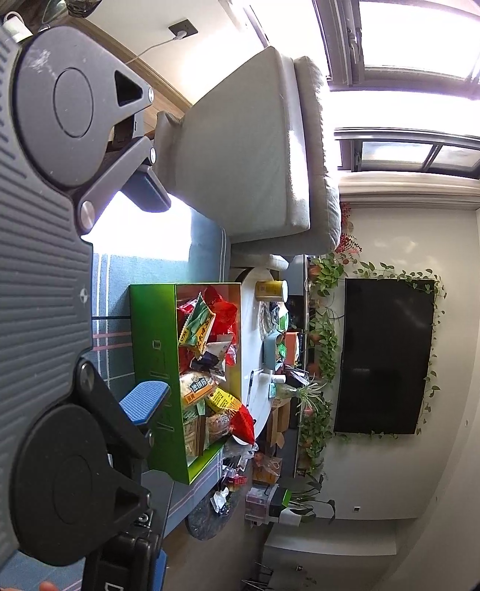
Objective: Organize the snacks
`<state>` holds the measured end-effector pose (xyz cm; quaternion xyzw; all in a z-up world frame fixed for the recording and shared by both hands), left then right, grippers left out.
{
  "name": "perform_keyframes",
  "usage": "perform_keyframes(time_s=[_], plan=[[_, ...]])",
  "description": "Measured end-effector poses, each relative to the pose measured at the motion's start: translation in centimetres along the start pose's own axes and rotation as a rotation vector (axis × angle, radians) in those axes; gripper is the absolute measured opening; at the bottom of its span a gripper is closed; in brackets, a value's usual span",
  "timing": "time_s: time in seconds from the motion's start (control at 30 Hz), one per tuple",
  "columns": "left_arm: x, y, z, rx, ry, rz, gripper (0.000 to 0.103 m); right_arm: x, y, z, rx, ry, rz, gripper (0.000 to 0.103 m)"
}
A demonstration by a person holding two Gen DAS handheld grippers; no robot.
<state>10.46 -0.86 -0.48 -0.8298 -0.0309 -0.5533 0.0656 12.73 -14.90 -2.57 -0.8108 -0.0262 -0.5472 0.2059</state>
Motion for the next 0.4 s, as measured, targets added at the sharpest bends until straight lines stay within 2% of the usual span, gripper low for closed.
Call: perform_keyframes(time_s=[0.4], plan=[[-0.43,0.13,0.47,0.001,-0.022,-0.002,0.098,-0.28,-0.06,0.09,-0.002,-0.008,0.001,0.102]])
Point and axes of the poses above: each gripper's, at about its wrist camera, not at the fingertips, and z roughly the way its jaws point, y to its right, x to its top, the point moved 8 cm from there along z, roughly the way its jaws point, and after that the axes turned 12 degrees about x, right-handed, at the moved point
